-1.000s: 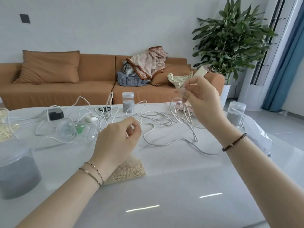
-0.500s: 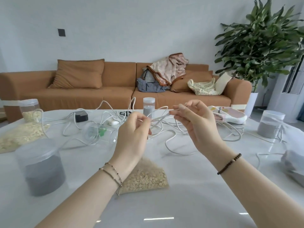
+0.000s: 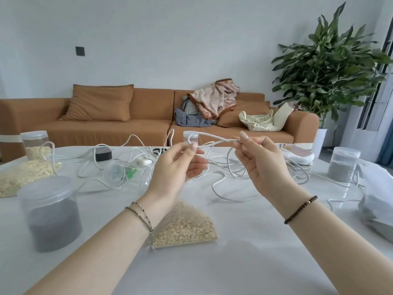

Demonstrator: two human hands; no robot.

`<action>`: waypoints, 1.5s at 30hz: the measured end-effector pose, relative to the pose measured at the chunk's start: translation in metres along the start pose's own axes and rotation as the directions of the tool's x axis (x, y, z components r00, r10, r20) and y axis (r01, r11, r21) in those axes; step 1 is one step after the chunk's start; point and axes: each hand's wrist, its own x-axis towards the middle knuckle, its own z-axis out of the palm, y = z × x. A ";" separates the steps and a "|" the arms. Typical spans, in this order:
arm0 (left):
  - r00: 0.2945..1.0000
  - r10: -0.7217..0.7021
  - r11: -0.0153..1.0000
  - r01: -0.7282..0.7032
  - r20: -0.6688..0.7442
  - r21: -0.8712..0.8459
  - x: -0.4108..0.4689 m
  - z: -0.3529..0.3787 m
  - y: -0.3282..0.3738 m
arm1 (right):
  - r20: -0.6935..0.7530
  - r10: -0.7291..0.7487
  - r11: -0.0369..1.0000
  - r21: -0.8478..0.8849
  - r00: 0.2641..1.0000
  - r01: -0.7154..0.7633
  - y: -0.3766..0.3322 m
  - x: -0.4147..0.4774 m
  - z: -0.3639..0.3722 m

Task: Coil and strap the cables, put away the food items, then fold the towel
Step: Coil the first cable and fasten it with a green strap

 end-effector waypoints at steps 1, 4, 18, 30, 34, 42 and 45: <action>0.999 0.019 1.000 -0.020 -0.037 -0.013 0.002 -0.001 0.001 | 0.010 -0.018 0.997 -0.080 1.000 0.019 0.001 0.000 0.000; 0.993 0.039 0.998 -0.044 -0.108 -0.041 0.007 -0.007 0.006 | 0.067 -0.056 0.899 -0.431 0.996 0.080 0.005 -0.002 0.001; 0.996 0.035 0.996 -0.042 0.081 0.082 -0.007 0.008 -0.004 | 0.355 -0.112 0.520 -0.775 0.928 0.360 0.030 -0.021 0.015; 0.919 -0.042 0.974 -0.049 -0.393 -0.219 0.035 -0.040 0.020 | 0.359 0.282 0.659 -0.746 0.890 0.092 0.016 -0.015 0.008; 0.951 -0.175 0.983 0.181 -0.256 0.001 0.026 -0.035 0.006 | 0.490 0.008 0.053 -0.871 0.872 0.489 0.014 -0.007 -0.005; 0.779 -0.546 0.835 0.536 0.307 0.126 0.005 -0.020 0.019 | 0.705 -0.215 -0.150 -0.708 0.676 0.690 0.013 -0.004 -0.009; 0.717 -0.598 0.798 0.492 0.358 0.347 -0.001 -0.016 0.020 | 0.654 -0.214 -0.195 -0.757 0.726 0.624 0.012 -0.004 -0.011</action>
